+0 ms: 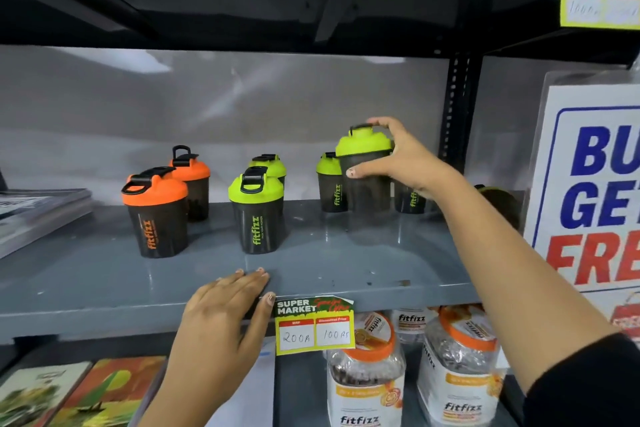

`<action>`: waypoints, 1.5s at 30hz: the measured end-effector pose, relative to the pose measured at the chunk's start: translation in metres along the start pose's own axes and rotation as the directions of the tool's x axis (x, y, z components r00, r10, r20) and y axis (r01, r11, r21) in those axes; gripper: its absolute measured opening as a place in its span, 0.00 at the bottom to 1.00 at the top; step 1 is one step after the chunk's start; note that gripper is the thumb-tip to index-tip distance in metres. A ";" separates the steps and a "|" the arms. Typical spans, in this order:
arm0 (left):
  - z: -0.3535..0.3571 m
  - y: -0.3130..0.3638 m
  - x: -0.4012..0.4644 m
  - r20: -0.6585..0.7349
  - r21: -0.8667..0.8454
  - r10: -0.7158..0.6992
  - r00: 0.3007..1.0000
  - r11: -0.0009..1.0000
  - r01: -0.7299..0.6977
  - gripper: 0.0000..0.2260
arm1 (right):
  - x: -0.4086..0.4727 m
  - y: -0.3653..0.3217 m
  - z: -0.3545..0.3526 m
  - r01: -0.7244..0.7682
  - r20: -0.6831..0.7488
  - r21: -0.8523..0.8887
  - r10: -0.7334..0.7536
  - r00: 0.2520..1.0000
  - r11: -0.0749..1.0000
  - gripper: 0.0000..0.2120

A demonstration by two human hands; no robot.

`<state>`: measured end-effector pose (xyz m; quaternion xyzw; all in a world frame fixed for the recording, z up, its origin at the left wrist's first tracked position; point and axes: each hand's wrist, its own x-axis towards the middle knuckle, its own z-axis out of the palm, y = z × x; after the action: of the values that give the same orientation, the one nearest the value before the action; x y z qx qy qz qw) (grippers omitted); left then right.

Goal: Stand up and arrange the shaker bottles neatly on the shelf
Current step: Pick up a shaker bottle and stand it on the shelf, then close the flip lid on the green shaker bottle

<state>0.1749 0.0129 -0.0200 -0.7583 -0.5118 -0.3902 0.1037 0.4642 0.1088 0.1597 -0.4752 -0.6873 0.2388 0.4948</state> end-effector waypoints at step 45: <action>0.004 -0.005 -0.005 0.008 -0.005 0.014 1.000 1.000 -0.014 0.21 | 0.030 -0.048 0.014 0.191 0.424 -0.708 0.192 0.885 0.680 0.22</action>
<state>0.1715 0.0138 -0.0270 -0.7638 -0.5058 -0.3876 0.1024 0.4296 0.1164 0.2065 -0.5614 -0.8218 0.0507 0.0830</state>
